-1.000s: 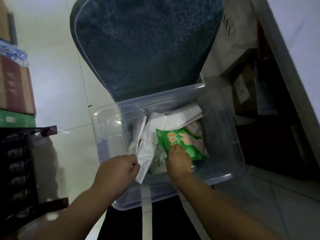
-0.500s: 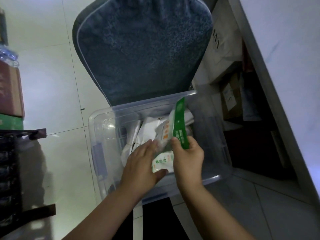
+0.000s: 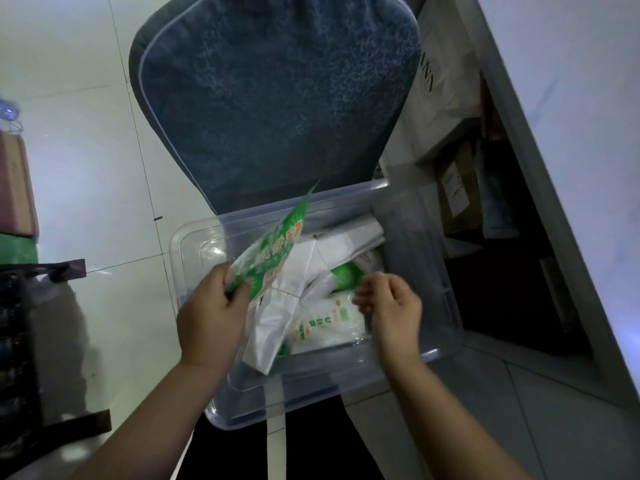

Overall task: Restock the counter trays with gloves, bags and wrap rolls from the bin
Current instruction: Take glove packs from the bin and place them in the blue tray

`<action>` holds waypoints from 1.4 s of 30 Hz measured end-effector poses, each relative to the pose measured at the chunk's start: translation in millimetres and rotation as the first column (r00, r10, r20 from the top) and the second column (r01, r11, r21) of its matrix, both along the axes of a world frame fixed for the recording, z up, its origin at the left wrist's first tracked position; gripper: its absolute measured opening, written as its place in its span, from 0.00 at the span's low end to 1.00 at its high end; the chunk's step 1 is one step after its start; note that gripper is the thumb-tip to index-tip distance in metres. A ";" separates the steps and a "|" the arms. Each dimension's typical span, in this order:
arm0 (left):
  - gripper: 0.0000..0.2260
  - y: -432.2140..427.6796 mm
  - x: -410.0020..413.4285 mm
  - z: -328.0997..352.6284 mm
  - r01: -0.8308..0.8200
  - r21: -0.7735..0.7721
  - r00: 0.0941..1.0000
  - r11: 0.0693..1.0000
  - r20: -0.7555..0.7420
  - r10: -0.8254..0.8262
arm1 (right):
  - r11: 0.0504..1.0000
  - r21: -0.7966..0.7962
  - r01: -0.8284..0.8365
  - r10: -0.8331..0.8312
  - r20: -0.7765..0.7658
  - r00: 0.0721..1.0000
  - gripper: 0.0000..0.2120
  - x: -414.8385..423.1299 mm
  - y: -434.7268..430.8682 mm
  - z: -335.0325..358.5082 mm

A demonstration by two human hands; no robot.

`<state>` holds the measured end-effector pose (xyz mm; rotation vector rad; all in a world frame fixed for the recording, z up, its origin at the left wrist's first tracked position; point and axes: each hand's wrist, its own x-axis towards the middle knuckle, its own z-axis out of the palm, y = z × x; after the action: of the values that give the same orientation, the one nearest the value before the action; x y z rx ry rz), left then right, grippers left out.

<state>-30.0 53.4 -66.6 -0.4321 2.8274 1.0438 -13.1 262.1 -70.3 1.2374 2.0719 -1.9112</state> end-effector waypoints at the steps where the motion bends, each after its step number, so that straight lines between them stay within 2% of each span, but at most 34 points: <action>1: 0.04 -2.5 0.5 -3.1 -0.005 -0.016 0.999 1.000 0.033 0.005 | 0.991 0.113 -0.067 0.051 0.138 0.989 0.13 0.4 16.5 -22.7; 2: 0.04 -4.6 1.1 -6.9 -0.006 -0.024 0.998 1.000 0.070 0.007 | 0.954 0.192 -0.230 0.164 0.307 0.937 0.11 1.8 30.0 -46.5; 4: 0.06 -7.8 2.2 -13.8 -0.008 -0.016 0.989 1.000 0.147 0.011 | 0.792 0.181 -0.583 0.388 0.588 0.710 0.08 6.6 42.9 -87.6; 6: 0.07 -10.5 2.7 -18.6 -0.005 -0.007 0.976 1.000 0.217 0.006 | 0.682 0.080 -0.727 0.482 0.698 0.529 0.13 10.9 39.0 -118.0; 9: 0.07 -15.1 1.7 -21.9 0.038 -0.030 0.967 0.999 0.254 -0.029 | 0.672 -0.012 -0.741 0.495 0.752 0.436 0.24 11.3 23.4 -141.0; 11: 0.06 -17.8 -0.1 -21.0 0.043 -0.028 0.961 0.999 0.275 -0.033 | 0.682 -0.011 -0.731 0.464 0.780 0.421 0.29 12.3 19.8 -149.3; 13: 0.06 -19.1 -1.8 -18.9 0.015 0.008 0.954 1.000 0.299 -0.017 | 0.711 -0.012 -0.703 0.440 0.788 0.431 0.29 13.1 22.9 -151.2; 17: 0.09 -13.4 -10.1 -9.6 -0.114 0.156 0.945 0.981 0.321 0.059 | 0.776 -0.058 -0.628 0.489 0.685 0.540 0.20 8.1 25.8 -135.3; 22: 0.10 -5.2 -16.8 16.5 -0.225 0.273 0.950 0.935 0.275 0.148 | 0.872 0.073 -0.483 0.407 0.438 0.801 0.04 -5.9 22.4 -63.3; 25: 0.10 0.3 -20.1 38.3 -0.222 0.301 0.956 0.928 0.255 0.146 | 0.839 0.262 -0.477 0.390 0.322 0.863 0.11 -12.1 37.7 2.3; 27: 0.07 4.4 -24.0 53.6 -0.204 0.326 0.963 0.923 0.238 0.128 | 0.794 0.406 -0.452 0.394 0.223 0.892 0.12 -13.7 45.2 49.4; 30: 0.04 10.6 -28.9 76.5 -0.157 0.366 0.976 0.917 0.196 0.089 | 0.721 0.631 -0.288 0.406 -0.047 0.913 0.12 -10.4 40.4 111.2; 32: 0.04 14.8 -30.1 94.6 -0.107 0.419 0.988 0.901 0.145 0.050 | 0.652 0.749 -0.119 0.477 -0.284 0.832 0.10 -4.6 25.7 142.9; 34: 0.07 17.4 -29.9 113.6 -0.063 0.496 0.995 0.866 0.101 0.015 | 0.531 0.847 0.034 0.613 -0.412 0.674 0.07 2.8 10.5 161.2; 37: 0.04 17.9 -25.8 137.2 -0.056 0.632 0.996 0.773 0.089 -0.001 | 0.350 0.931 0.106 0.806 -0.357 0.472 0.04 15.2 -8.6 169.0; 42: 0.08 9.0 -11.7 157.9 -0.137 0.835 0.978 0.533 0.200 -0.063 | 0.188 0.981 0.043 0.922 -0.191 0.338 0.04 45.0 -34.1 168.9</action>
<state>-41.7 62.4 91.3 -0.4330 1.7701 2.0468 31.9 228.0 98.5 -0.9766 3.4943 -0.7751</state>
